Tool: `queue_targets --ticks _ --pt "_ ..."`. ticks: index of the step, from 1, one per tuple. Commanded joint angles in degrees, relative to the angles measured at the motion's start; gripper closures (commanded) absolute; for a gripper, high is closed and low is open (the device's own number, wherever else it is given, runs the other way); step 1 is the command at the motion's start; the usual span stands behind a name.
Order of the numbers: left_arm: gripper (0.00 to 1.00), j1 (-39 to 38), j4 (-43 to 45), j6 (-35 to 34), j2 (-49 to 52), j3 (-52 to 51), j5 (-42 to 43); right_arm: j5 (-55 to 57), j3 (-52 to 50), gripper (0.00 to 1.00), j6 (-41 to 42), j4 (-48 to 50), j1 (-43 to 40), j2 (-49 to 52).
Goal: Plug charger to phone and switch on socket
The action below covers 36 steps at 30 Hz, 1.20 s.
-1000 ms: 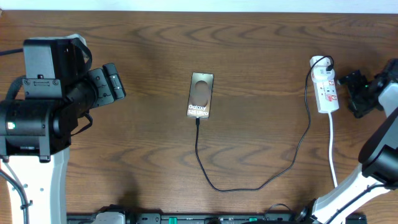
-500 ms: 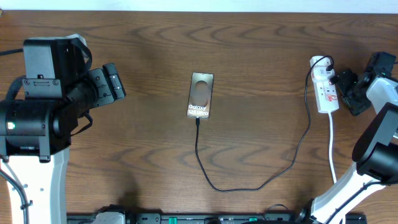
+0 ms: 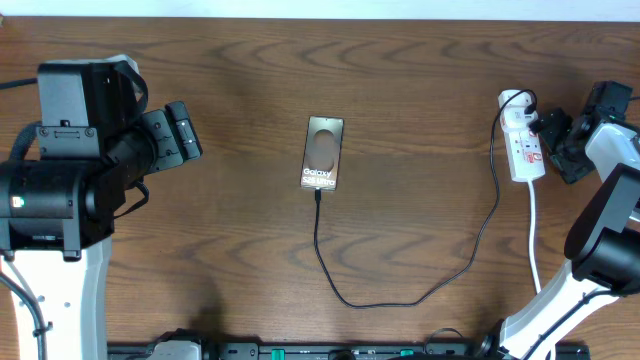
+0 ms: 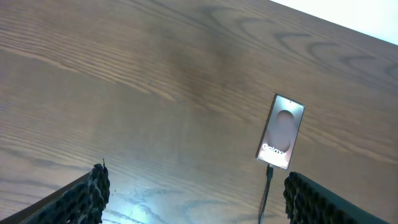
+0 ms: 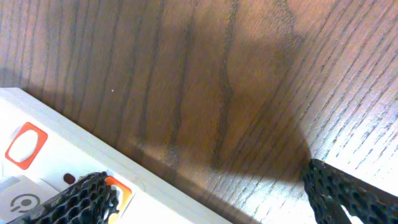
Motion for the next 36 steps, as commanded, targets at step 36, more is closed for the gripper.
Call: queue_targets --ticks 36 --pt "0.11 0.2 -0.2 -0.5 0.1 0.0 -0.7 -4.4 -2.0 0.01 -9.6 -3.1 3.1 4.2"
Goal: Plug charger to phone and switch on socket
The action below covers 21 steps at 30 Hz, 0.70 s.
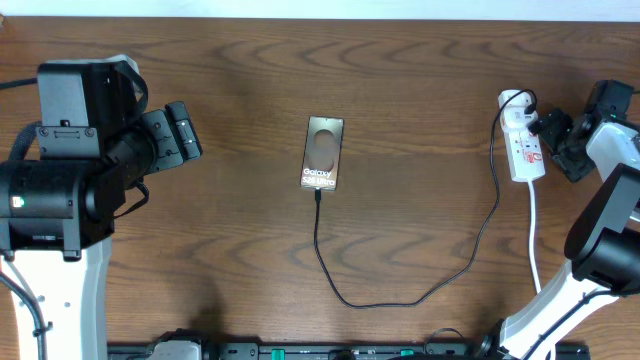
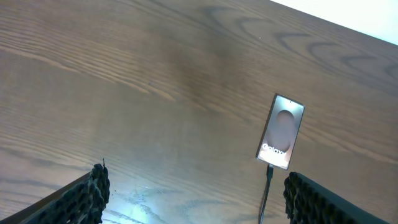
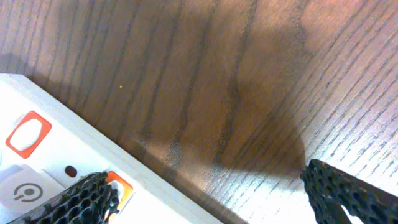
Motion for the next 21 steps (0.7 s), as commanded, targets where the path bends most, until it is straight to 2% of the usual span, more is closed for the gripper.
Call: queue_targets --ticks 1,21 --pt "0.11 0.2 -0.2 -0.5 0.1 0.0 -0.7 -4.3 -2.5 0.01 -3.9 -2.7 3.1 4.2" --pt "0.11 0.2 -0.2 -0.5 0.1 0.0 -0.7 -7.1 -2.5 0.01 -7.1 -2.4 3.2 4.2"
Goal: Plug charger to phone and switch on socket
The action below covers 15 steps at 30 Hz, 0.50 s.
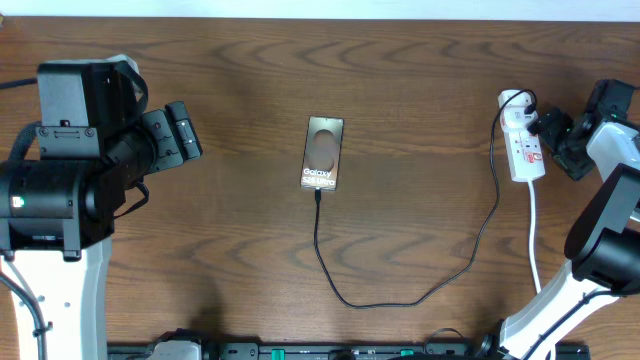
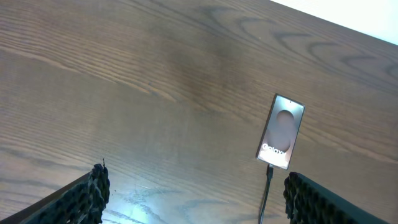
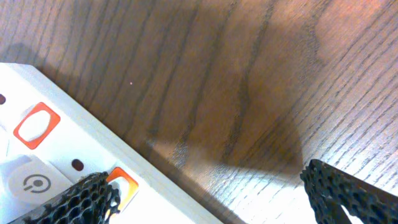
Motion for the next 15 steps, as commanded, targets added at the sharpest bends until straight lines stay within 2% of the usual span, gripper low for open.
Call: queue_targets --ticks 1,15 --pt "0.11 0.2 -0.2 -0.5 0.1 0.0 -0.7 -6.1 -2.7 0.01 -3.9 -2.7 3.2 4.2" --pt "0.11 0.2 -0.2 -0.5 0.1 0.0 -0.7 -6.1 -3.0 0.01 -4.5 -3.0 3.3 4.2"
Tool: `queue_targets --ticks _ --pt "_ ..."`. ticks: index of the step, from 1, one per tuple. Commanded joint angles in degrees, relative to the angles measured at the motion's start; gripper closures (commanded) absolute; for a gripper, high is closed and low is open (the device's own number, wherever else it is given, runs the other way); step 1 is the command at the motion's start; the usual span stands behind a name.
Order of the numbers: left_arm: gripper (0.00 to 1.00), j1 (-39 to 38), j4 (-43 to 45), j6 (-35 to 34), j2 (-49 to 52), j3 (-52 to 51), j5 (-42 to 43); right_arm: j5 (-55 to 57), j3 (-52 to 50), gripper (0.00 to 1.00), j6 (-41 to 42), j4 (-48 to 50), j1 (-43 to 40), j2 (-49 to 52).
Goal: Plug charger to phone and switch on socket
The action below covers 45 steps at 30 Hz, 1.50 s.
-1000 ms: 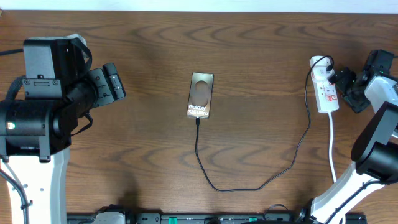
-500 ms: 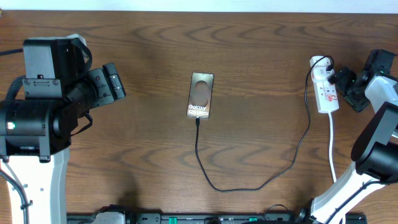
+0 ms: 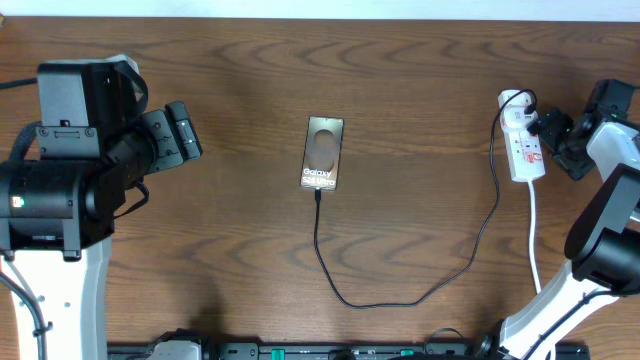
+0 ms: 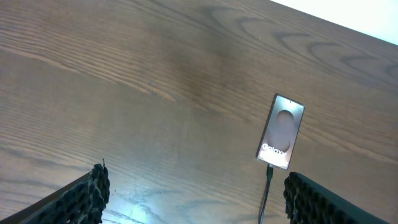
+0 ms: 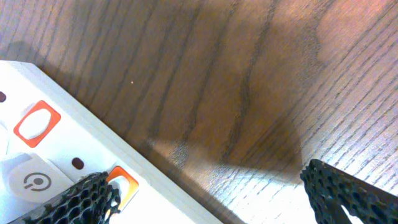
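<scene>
The phone [image 3: 322, 153] lies face up mid-table, its screen showing a Galaxy logo, also seen in the left wrist view as the phone [image 4: 281, 132]. A black charger cable [image 3: 345, 295] is plugged into its bottom edge and loops right to the white power strip [image 3: 522, 140]. My right gripper [image 3: 556, 140] is open at the strip's right side. In the right wrist view, its left fingertip [image 5: 87, 199] lies over one orange switch [image 5: 124, 186] of the strip [image 5: 50, 168]. My left gripper [image 3: 180, 135] hangs open, far left of the phone.
A second orange switch [image 5: 36, 123] and a round power symbol [image 5: 28, 182] show on the strip. A white mains lead [image 3: 533, 235] runs from the strip toward the table's front edge. Bare dark wood [image 3: 230, 230] lies between the phone and the left arm.
My right gripper stood open at the strip with one fingertip over an orange switch at every moment. It has shifted slightly, so a little more of the strip's top shows. Phone, cable and left arm kept their places.
</scene>
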Motion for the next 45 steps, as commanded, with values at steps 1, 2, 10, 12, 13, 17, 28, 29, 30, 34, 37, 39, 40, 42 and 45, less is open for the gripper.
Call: queue_targets --ticks 1,2,10,12,13,17,28,29,30,34,37,39,40,42,45 --pt "0.11 0.2 -0.2 -0.5 0.1 0.0 -0.7 -6.1 -3.1 0.01 -3.9 -2.8 3.3 4.3" --pt "0.11 0.2 -0.2 -0.5 0.1 0.0 -0.7 -6.1 -3.1 0.01 -3.9 -2.8 3.4 4.3" --pt "0.11 0.2 -0.2 -0.5 0.1 0.0 -0.7 -6.0 -3.1 0.01 -4.3 -3.0 4.4 5.6" --pt "0.11 0.2 -0.2 -0.5 0.1 0.0 -0.7 -6.2 -3.1 0.01 -4.3 -3.1 4.6 5.7" --pt "0.11 0.2 -0.2 -0.5 0.1 0.0 -0.7 -6.5 -3.1 0.01 -4.3 -3.1 4.7 5.7" --pt "0.11 0.2 -0.2 -0.5 0.1 0.0 -0.7 -7.5 -3.1 0.01 -4.9 -3.1 5.1 5.7" --pt "0.11 0.2 -0.2 -0.5 0.1 0.0 -0.7 -9.8 -3.1 0.01 -4.9 -3.0 5.5 5.7" --pt "0.11 0.2 -0.2 -0.5 0.1 0.0 -0.7 -9.8 -3.1 0.01 -4.9 -3.0 5.5 5.7" --pt "0.11 0.2 -0.2 -0.5 0.1 0.0 -0.7 -9.8 -3.1 0.01 -4.9 -3.0 5.4 5.7" --pt "0.11 0.2 -0.2 -0.5 0.1 0.0 -0.7 -9.9 -3.1 0.01 -4.9 -3.1 5.5 5.7" --pt "0.11 0.2 -0.2 -0.5 0.1 0.0 -0.7 -12.5 -3.0 0.01 -4.9 -2.7 5.4 5.6" --pt "0.11 0.2 -0.2 -0.5 0.1 0.0 -0.7 -15.1 -2.8 0.01 -4.6 -2.4 5.3 5.2" --pt "0.11 0.2 -0.2 -0.5 0.1 0.0 -0.7 -15.7 -2.6 0.01 -4.6 -2.6 5.3 4.7" --pt "0.11 0.2 -0.2 -0.5 0.1 0.0 -0.7 -15.7 -2.6 0.01 -4.6 -3.6 5.0 3.2" --pt "0.11 0.2 -0.2 -0.5 0.1 0.0 -0.7 -14.2 -2.6 0.01 -4.6 -6.7 4.8 -1.9"
